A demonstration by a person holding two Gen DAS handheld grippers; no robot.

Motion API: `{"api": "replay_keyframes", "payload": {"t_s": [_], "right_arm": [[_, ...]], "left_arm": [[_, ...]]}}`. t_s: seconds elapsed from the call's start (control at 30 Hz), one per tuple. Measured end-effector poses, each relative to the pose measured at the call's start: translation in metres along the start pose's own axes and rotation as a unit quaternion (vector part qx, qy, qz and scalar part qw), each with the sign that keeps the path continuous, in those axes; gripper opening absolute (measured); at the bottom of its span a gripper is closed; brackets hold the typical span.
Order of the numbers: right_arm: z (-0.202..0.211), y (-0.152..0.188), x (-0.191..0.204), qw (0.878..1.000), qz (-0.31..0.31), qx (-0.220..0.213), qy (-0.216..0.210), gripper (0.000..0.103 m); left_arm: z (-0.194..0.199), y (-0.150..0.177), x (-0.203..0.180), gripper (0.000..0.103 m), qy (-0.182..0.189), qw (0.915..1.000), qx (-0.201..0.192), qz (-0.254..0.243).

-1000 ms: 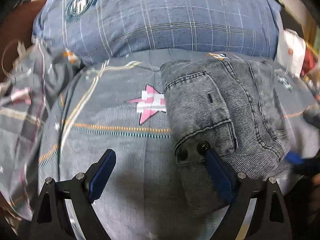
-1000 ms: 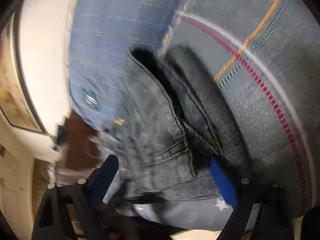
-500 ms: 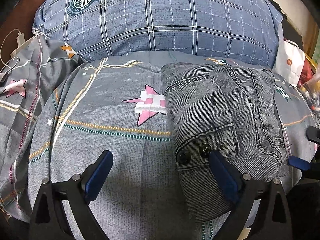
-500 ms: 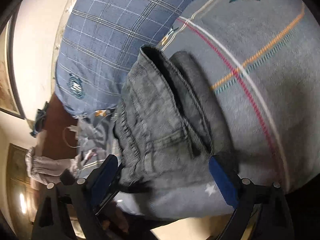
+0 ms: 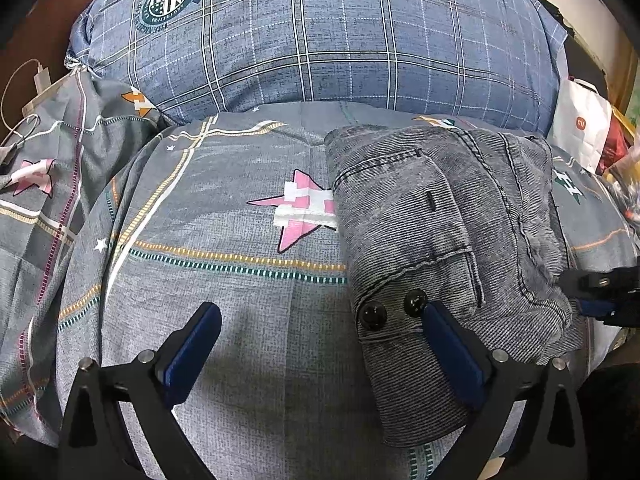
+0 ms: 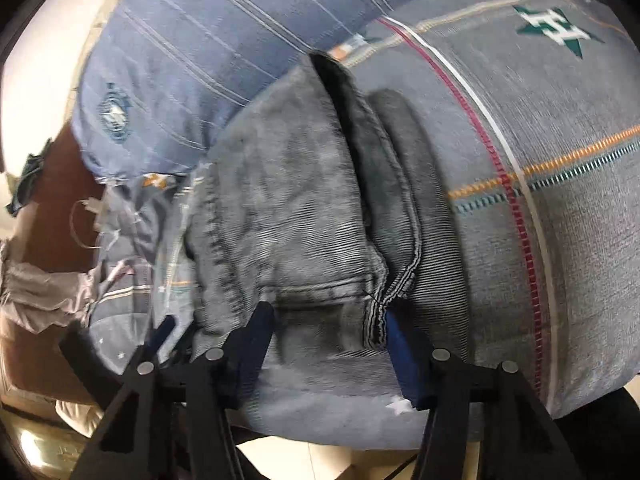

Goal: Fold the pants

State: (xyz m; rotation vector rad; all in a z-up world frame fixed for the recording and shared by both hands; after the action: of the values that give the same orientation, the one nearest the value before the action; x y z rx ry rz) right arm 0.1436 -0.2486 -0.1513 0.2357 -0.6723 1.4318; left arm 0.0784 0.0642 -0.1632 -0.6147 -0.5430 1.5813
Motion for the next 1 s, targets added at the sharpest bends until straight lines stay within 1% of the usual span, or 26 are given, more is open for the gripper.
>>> {"api": "replay_keyframes", "payload": {"t_s": [0.03, 0.07, 0.1, 0.13, 0.17, 0.23, 0.27, 0.33, 0.4, 0.43, 0.47, 0.5, 0.57, 0.6, 0.63, 0.67, 0.7, 0.73, 0.77, 0.8, 0.83, 0.87, 0.9, 0.97, 1.0], "right_arm": [[-0.003, -0.001, -0.003, 1.000, -0.015, -0.004, -0.013, 0.058], [0.000, -0.002, -0.003, 1.000, -0.016, -0.005, -0.017, 0.058], [0.001, -0.002, 0.000, 1.000, -0.004, -0.006, -0.015, 0.059], [0.001, -0.002, 0.004, 1.000, 0.010, -0.007, -0.013, 0.052], [0.001, -0.001, 0.007, 1.000, 0.023, -0.006, -0.007, 0.037], [0.006, 0.001, 0.013, 0.999, 0.044, -0.012, -0.006, 0.023], [0.014, 0.002, 0.018, 0.998, 0.053, -0.023, -0.010, 0.020], [0.030, 0.005, 0.031, 0.997, 0.069, -0.043, -0.019, 0.019], [0.050, 0.011, 0.042, 0.994, 0.092, -0.058, -0.023, 0.019], [0.057, 0.014, 0.045, 0.993, 0.099, -0.065, -0.020, 0.019], [0.063, 0.019, 0.045, 0.992, 0.107, -0.073, -0.014, 0.019], [0.064, 0.020, 0.045, 0.991, 0.110, -0.075, -0.007, 0.019], [0.053, 0.024, 0.028, 0.992, 0.103, -0.070, 0.022, 0.019], [0.037, 0.024, 0.015, 0.995, 0.086, -0.052, 0.031, 0.020], [0.020, 0.026, 0.002, 0.997, 0.065, -0.029, 0.034, 0.025], [0.010, 0.029, -0.009, 0.998, 0.051, -0.019, 0.025, 0.026], [0.012, 0.030, -0.011, 0.998, 0.052, -0.033, 0.018, 0.026], [0.016, 0.030, -0.008, 0.998, 0.059, -0.032, 0.018, 0.029], [0.019, 0.029, -0.005, 0.997, 0.066, -0.029, 0.027, 0.034], [0.024, 0.029, -0.002, 0.996, 0.072, -0.029, 0.036, 0.037], [0.033, 0.027, 0.000, 0.995, 0.081, -0.040, 0.052, 0.039], [0.042, 0.024, 0.003, 0.993, 0.085, -0.056, 0.064, 0.039], [0.057, 0.018, 0.010, 0.990, 0.086, -0.085, 0.067, 0.040], [0.079, 0.009, 0.025, 0.987, 0.086, -0.127, 0.046, 0.040], [0.085, 0.002, 0.039, 0.985, 0.097, -0.143, 0.024, 0.041]], "left_arm": [[0.000, 0.000, -0.001, 0.102, -0.002, 1.0000, -0.001, -0.002], [0.001, 0.000, -0.002, 0.102, -0.005, 1.0000, -0.004, -0.007], [0.001, 0.000, -0.002, 0.102, -0.006, 0.9999, -0.006, -0.011], [0.001, 0.000, -0.002, 0.102, -0.006, 0.9999, -0.006, -0.012], [0.001, 0.000, -0.001, 0.102, -0.007, 0.9999, -0.004, -0.011], [0.001, -0.001, -0.001, 0.102, -0.008, 0.9999, 0.000, -0.011], [0.002, -0.002, -0.001, 0.102, -0.010, 0.9998, 0.001, -0.015], [0.006, -0.005, 0.000, 0.102, -0.010, 0.9997, 0.004, -0.021], [0.017, -0.011, 0.005, 0.102, -0.004, 0.9999, 0.002, -0.013], [0.025, -0.015, 0.008, 0.102, 0.000, 0.9999, -0.010, -0.003], [0.037, -0.020, 0.012, 0.102, 0.003, 0.9993, -0.035, 0.012], [0.044, -0.024, 0.014, 0.102, 0.001, 0.9985, -0.050, 0.021], [0.046, -0.029, 0.011, 0.102, -0.019, 0.9976, -0.061, 0.026], [0.041, -0.028, 0.006, 0.102, -0.027, 0.9981, -0.054, 0.015], [0.029, -0.025, -0.005, 0.102, -0.037, 0.9986, -0.036, -0.010], [0.009, -0.015, -0.022, 0.102, -0.057, 0.9966, -0.007, -0.059], [-0.001, -0.007, -0.032, 0.102, -0.085, 0.9921, -0.009, -0.092], [-0.006, 0.000, -0.040, 0.102, -0.118, 0.9841, -0.037, -0.127], [-0.003, 0.004, -0.045, 0.102, -0.134, 0.9779, -0.064, -0.147], [-0.002, 0.002, -0.045, 0.102, -0.139, 0.9783, -0.058, -0.143], [-0.002, 0.000, -0.044, 0.102, -0.139, 0.9797, -0.050, -0.135], [-0.003, -0.001, -0.043, 0.102, -0.138, 0.9800, -0.047, -0.135], [-0.003, -0.001, -0.043, 0.102, -0.137, 0.9796, -0.049, -0.139], [-0.002, 0.000, -0.041, 0.102, -0.133, 0.9802, -0.052, -0.137], [-0.002, 0.000, -0.039, 0.102, -0.132, 0.9810, -0.052, -0.133]]}}
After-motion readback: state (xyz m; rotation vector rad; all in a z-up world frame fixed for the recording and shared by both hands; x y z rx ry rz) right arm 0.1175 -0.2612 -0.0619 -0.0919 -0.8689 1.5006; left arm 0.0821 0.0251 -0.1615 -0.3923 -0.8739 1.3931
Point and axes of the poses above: each gripper's, at about its wrist camera, not at the fingertips, and z roughly against the way its jaws point, x to its left, y to its underside, the point moved 2 cm from there along -z, roughly the way its jaws point, and after that the axes turned 5 degrees about z, right-handed, at the moved point
